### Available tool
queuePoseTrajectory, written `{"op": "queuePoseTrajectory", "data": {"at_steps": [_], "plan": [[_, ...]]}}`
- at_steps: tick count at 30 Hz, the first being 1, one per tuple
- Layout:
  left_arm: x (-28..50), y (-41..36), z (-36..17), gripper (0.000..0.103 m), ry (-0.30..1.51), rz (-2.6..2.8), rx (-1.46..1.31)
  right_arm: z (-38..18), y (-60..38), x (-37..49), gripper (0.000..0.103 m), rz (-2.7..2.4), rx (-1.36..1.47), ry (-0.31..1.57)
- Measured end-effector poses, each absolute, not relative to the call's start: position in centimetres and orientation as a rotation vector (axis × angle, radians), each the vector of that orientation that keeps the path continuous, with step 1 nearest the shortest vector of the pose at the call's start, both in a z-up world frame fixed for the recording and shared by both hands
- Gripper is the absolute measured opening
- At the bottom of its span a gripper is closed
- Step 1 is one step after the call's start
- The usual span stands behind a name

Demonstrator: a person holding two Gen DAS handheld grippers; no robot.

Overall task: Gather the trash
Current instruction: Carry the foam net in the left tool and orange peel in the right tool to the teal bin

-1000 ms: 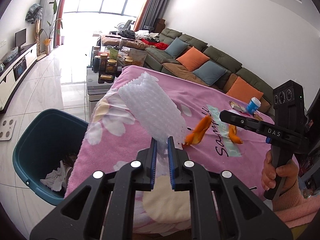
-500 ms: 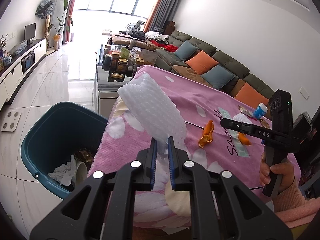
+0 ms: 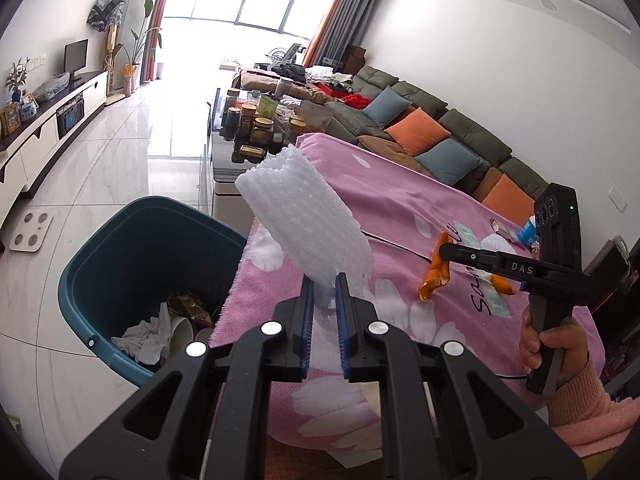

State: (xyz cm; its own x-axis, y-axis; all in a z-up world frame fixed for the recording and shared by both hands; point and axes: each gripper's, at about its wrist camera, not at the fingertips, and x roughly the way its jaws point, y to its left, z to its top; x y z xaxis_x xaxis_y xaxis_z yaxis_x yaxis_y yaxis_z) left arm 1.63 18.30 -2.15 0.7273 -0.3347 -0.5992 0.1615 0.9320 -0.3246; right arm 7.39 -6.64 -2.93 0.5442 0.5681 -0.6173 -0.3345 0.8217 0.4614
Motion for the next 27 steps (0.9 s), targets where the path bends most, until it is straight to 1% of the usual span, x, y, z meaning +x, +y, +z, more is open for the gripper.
{"op": "queuePoseTrajectory", "data": {"at_steps": [12, 27], "plan": [[0.4, 21.1, -1.8, 0.011, 0.674, -0.194, -0.276, 1.1, -2.7, 7.1, 0.011, 0.665, 0.263, 0.762], [-0.5, 24.9, -1.9, 0.011, 0.672, -0.084, -0.284, 2.5, 3.9, 8.1, 0.011, 0.772, 0.195, 0.749]]}}
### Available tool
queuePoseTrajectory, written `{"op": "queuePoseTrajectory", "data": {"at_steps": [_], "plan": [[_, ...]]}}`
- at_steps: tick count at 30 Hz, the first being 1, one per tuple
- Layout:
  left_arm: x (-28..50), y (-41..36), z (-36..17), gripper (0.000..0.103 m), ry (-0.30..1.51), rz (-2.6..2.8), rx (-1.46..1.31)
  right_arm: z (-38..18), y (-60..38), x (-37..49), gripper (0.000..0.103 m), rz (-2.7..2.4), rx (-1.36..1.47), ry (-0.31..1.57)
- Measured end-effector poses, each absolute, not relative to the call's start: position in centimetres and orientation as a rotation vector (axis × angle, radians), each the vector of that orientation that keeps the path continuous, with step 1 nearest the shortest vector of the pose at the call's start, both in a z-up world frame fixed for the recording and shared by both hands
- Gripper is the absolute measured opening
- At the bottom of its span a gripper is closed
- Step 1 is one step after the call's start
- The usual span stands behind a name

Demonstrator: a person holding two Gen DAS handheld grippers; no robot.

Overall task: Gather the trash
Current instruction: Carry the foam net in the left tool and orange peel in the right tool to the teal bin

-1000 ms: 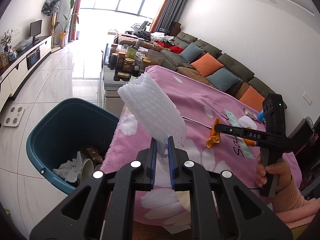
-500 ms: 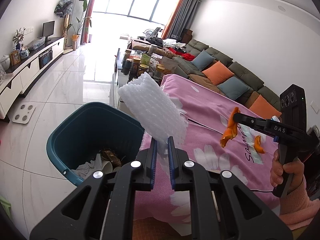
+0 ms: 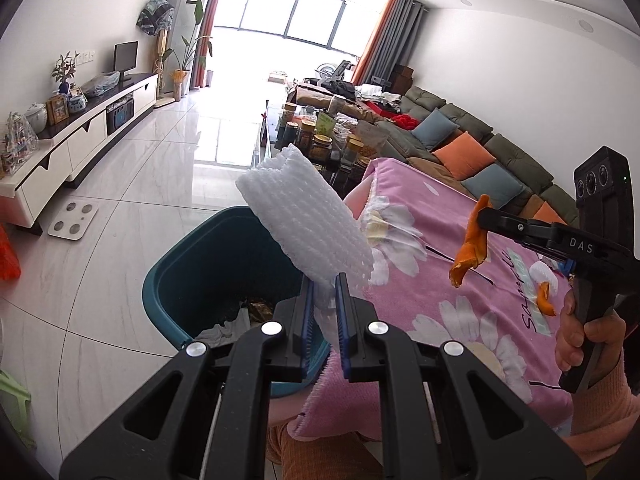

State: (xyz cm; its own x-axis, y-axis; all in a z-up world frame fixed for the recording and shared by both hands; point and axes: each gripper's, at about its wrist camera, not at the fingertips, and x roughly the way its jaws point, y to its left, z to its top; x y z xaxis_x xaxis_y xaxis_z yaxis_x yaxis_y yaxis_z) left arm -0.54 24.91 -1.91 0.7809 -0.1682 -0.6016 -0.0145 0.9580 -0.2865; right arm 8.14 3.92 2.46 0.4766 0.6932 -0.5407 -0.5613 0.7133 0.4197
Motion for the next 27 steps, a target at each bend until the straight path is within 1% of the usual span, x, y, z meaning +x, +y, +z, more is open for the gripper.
{"op": "queuePoseTrajectory", "data": {"at_steps": [7, 27], "plan": [[-0.3, 26.7, -2.7, 0.011, 0.69, -0.05, -0.294, 2.3, 6.4, 8.8, 0.011, 0.798, 0.169, 0.762], [1.6, 27.0, -4.9, 0.011, 0.743, -0.003, -0.291, 0.9, 11.6, 10.3, 0.011, 0.842, 0.112, 0.817]]}}
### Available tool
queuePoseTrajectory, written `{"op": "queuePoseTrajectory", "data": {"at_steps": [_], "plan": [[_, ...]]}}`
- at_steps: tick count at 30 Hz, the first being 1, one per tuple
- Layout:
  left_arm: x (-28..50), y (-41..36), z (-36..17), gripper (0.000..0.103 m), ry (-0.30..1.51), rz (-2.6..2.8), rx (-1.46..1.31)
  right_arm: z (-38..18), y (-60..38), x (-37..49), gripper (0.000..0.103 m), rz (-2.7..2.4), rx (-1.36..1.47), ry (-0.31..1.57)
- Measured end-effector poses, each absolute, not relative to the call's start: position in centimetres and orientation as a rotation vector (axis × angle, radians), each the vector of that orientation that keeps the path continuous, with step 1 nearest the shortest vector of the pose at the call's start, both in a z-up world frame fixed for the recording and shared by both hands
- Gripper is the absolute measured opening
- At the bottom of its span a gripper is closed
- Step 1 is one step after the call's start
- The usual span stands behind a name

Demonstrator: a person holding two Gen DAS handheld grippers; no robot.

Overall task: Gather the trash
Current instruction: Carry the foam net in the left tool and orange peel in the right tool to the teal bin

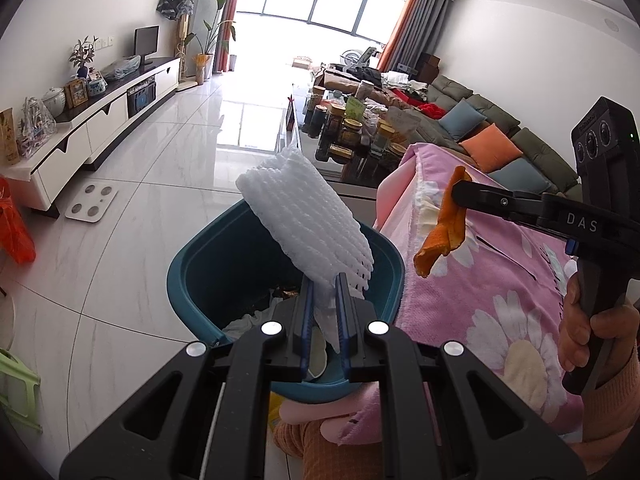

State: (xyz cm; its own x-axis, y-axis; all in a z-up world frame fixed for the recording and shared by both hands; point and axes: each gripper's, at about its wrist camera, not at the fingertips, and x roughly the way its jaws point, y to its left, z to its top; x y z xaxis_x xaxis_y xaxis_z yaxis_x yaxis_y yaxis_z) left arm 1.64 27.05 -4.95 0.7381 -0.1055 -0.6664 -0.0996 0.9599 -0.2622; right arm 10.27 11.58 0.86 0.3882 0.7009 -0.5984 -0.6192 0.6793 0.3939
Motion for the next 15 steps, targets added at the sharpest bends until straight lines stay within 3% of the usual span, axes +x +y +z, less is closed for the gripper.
{"op": "queuePoseTrajectory", "data": {"at_steps": [15], "plan": [[4.5, 28.1, -7.7, 0.012, 0.817, 0.036, -0.302, -1.0, 15.4, 11.2, 0.011, 0.837, 0.049, 0.878]]}}
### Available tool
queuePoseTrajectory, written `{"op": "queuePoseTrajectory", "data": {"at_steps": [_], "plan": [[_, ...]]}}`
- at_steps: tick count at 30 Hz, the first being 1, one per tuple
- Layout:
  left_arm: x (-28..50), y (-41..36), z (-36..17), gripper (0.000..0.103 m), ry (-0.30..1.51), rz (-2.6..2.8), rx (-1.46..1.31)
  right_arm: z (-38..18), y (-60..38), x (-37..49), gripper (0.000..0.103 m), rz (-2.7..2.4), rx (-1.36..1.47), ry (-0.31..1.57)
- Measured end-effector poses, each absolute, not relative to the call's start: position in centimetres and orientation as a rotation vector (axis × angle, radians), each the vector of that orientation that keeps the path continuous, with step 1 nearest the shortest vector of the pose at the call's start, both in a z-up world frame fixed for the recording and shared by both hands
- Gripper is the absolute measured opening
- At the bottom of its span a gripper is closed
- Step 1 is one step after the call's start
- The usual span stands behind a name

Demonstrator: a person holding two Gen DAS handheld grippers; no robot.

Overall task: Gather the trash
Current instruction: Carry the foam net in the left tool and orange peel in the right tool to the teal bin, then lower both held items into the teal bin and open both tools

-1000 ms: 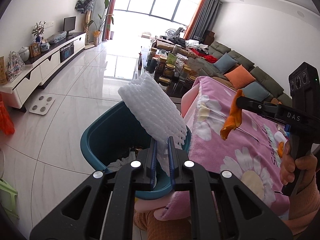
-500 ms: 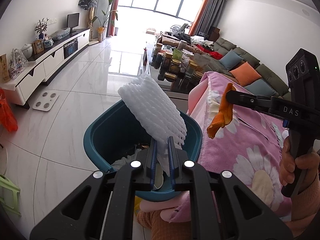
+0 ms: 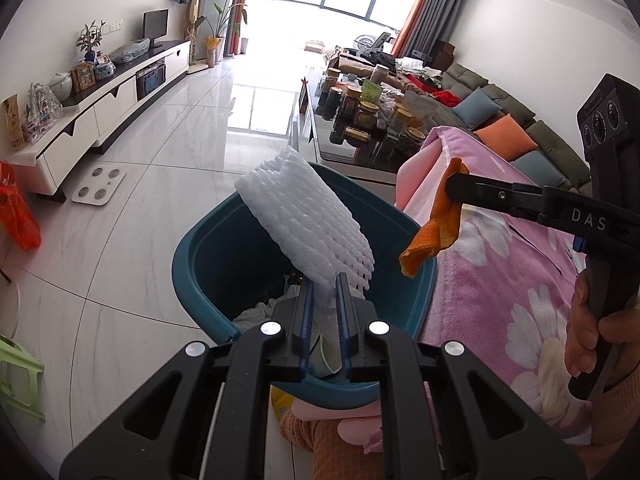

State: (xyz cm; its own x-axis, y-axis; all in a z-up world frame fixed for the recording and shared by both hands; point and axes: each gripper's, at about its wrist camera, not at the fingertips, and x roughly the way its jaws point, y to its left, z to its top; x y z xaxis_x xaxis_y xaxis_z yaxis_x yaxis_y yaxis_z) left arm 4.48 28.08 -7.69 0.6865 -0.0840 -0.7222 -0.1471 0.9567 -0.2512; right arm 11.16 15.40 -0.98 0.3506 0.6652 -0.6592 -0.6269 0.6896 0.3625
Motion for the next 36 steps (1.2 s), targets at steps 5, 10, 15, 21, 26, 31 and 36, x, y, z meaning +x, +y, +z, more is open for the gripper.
{"op": "queuePoseTrajectory", "data": {"at_steps": [5, 10, 15, 21, 26, 31, 36], "plan": [[5.3, 28.1, -8.9, 0.012, 0.842, 0.046, -0.309, -1.7, 16.5, 11.5, 0.011, 0.831, 0.026, 0.904], [6.5, 27.8, -9.9, 0.013, 0.861, 0.048, -0.315, -2.5, 17.2, 11.9, 0.011, 0.819, 0.013, 0.932], [8.2, 27.4, -10.9, 0.015, 0.882, 0.054, -0.315, -3.0, 17.6, 12.4, 0.013, 0.814, 0.018, 0.955], [10.3, 27.4, -12.8, 0.03, 0.918, 0.052, -0.354, -3.0, 17.5, 12.7, 0.022, 0.797, 0.035, 0.956], [11.1, 26.7, -13.7, 0.037, 0.928, 0.054, -0.364, -3.0, 16.8, 12.6, 0.024, 0.797, 0.048, 0.953], [10.5, 26.2, -12.8, 0.042, 0.884, 0.054, -0.353, -2.5, 15.7, 11.9, 0.025, 0.812, 0.065, 0.943], [8.3, 25.4, -10.2, 0.047, 0.799, 0.022, -0.319, -1.1, 13.6, 10.5, 0.029, 0.828, 0.072, 0.896]]}}
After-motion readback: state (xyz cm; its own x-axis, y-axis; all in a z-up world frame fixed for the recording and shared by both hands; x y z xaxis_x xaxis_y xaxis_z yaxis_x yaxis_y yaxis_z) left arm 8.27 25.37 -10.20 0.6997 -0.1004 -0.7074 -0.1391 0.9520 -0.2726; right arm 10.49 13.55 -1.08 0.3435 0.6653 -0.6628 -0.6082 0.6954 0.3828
